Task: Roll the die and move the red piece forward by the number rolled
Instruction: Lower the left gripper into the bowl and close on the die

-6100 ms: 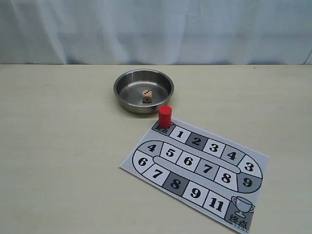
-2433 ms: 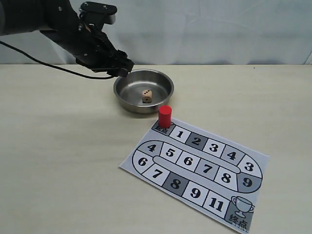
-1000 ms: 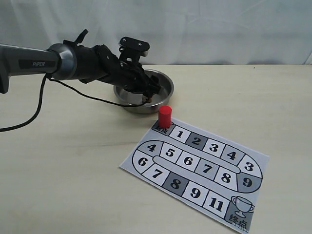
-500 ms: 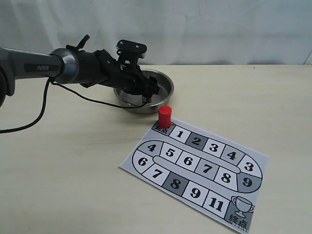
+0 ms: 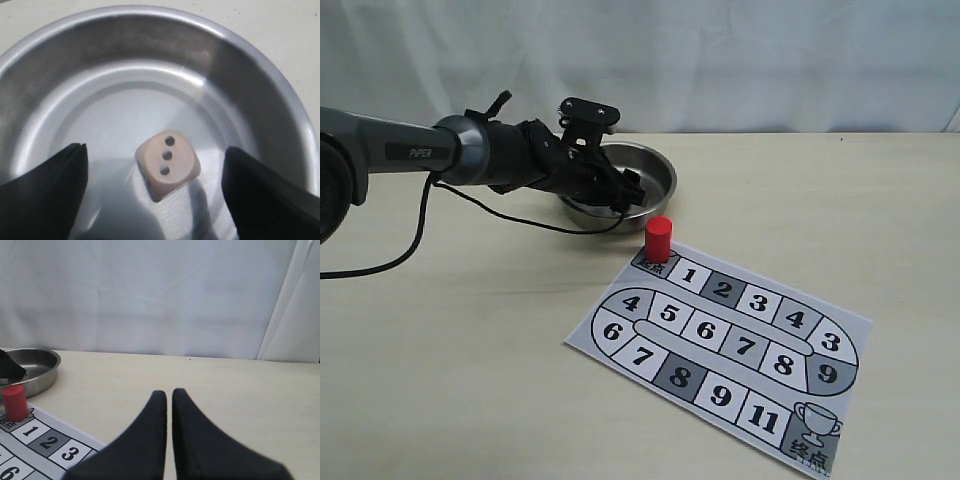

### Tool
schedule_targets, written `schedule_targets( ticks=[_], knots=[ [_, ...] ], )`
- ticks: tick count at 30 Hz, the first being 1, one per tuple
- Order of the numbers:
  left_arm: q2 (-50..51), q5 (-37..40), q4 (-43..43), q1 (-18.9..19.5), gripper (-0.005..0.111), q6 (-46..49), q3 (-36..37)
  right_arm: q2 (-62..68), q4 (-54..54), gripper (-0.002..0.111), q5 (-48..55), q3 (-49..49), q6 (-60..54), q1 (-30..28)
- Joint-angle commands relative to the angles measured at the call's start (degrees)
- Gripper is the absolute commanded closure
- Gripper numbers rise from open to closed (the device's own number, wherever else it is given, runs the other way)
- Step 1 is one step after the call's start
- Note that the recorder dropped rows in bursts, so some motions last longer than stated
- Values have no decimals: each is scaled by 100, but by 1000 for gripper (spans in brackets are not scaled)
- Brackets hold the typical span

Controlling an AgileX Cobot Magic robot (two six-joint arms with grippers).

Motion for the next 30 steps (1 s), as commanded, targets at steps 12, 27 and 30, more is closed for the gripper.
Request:
schedule_targets(
  ticks=[12,27,30],
  knots=[
    [10,-29,-50,2,37,-55,-25,-22,-14,104,-33,6,3,-12],
    [100,0,-50,2,59,-55,-25,-22,-14,104,-33,6,3,-12],
    [100,-122,-50,2,72,-55,-25,-22,-14,104,-33,6,3,-12]
  ],
)
